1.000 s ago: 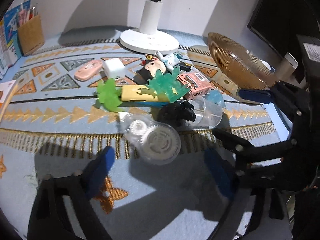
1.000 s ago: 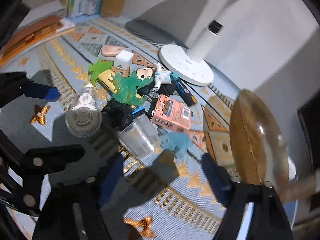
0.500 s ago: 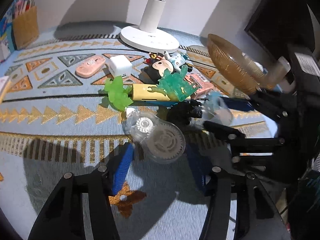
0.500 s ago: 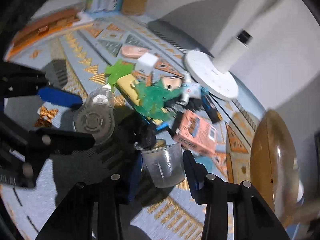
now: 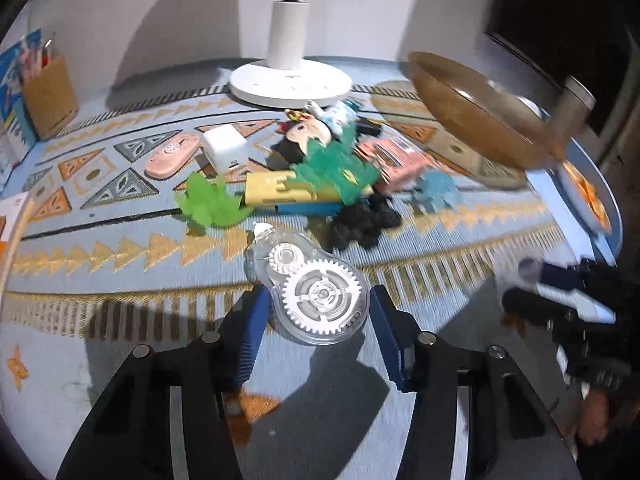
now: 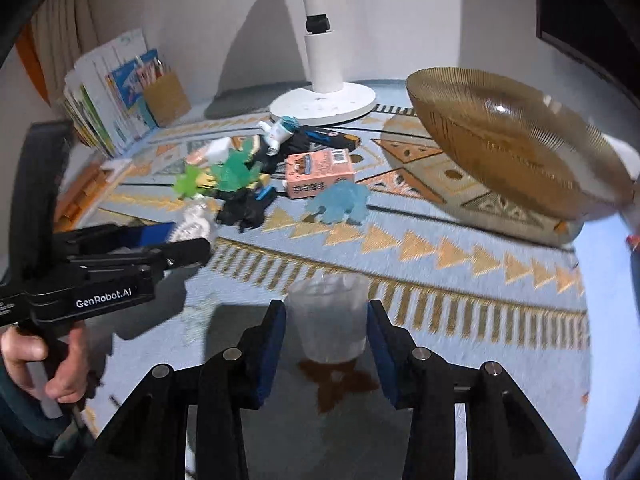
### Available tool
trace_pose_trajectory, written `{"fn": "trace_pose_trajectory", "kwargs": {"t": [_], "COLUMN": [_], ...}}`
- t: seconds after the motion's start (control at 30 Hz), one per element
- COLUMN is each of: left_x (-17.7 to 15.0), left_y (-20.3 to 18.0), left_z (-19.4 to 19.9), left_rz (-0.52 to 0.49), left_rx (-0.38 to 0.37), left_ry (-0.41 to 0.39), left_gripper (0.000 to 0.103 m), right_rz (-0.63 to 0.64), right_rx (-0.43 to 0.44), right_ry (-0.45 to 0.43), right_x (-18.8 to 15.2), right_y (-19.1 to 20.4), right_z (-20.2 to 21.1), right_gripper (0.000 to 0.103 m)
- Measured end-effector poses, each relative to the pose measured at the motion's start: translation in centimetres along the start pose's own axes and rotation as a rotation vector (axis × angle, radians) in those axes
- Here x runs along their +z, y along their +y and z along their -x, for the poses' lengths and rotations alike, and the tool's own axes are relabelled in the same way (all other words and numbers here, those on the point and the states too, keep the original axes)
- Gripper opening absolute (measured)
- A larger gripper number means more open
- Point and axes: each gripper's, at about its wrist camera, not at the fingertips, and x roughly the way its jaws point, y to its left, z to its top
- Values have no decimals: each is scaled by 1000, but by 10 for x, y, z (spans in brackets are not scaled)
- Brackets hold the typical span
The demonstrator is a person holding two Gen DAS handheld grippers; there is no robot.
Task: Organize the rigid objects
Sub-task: 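Carry the tape dispenser and cup into the amber bowl and release both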
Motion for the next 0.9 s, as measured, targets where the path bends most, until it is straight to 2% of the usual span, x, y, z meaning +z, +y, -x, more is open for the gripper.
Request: {"fn": "trace_pose_trajectory", "kwargs": {"t": [0.03, 0.1, 0.23, 0.27, 0.3, 0.33, 0.37, 0.4, 0.53, 0.6, 0.63, 0.67, 0.7, 0.73, 0.9], "left_x": [-4, -16, -33, -35, -35, -35, -34, -34, -35, -33, -32, -32, -32, -32, -24], "left_y": [0, 0, -3, -4, -4, -5, -5, -5, -11, -14, -15, -15, -15, -15, -11], "left_z": [3, 11, 23, 24, 23, 22, 21, 20, 17, 15, 15, 15, 15, 16, 28], "left_rz": [-35, -110, -205, -214, -210, -200, -189, -179, -168, -158, -151, -148, -153, -160, -121], "left_rx": [-6, -67, -148, -140, -131, -129, -132, -136, -97, -74, -66, -56, -39, -26, -37], "left_ry": [2, 24, 38, 33, 31, 30, 28, 30, 29, 38, 41, 39, 34, 30, -19], "left_gripper": [49, 49, 49, 49, 55, 58, 65, 69, 69, 69, 68, 62, 50, 49, 48], "right_rz": [-1, 1, -17, -25, -32, -46, -57, -64, -107, -141, -145, -143, -147, -152, -164], "right_rx": [-8, -16, -11, -10, -5, 1, 2, 7, 58, 69, 62, 67, 73, 68, 76], "right_ry": [-2, 5, 26, 17, 18, 22, 19, 19, 80, 137, 129, 121, 120, 123, 65], "right_x": [-3, -13, -33, -35, -34, -31, -27, -22, 3, 13, 16, 20, 22, 23, 19], "right_y": [1, -2, -4, -4, -4, -5, -5, -5, -7, -9, -8, -7, -6, -6, -5], "right_z": [2, 8, 8, 10, 9, 9, 9, 8, -7, -23, -24, -24, -25, -26, -6], "right_gripper": [41, 41, 42, 48, 54, 70, 79, 81, 81, 70, 65, 57, 50, 36, 35]}}
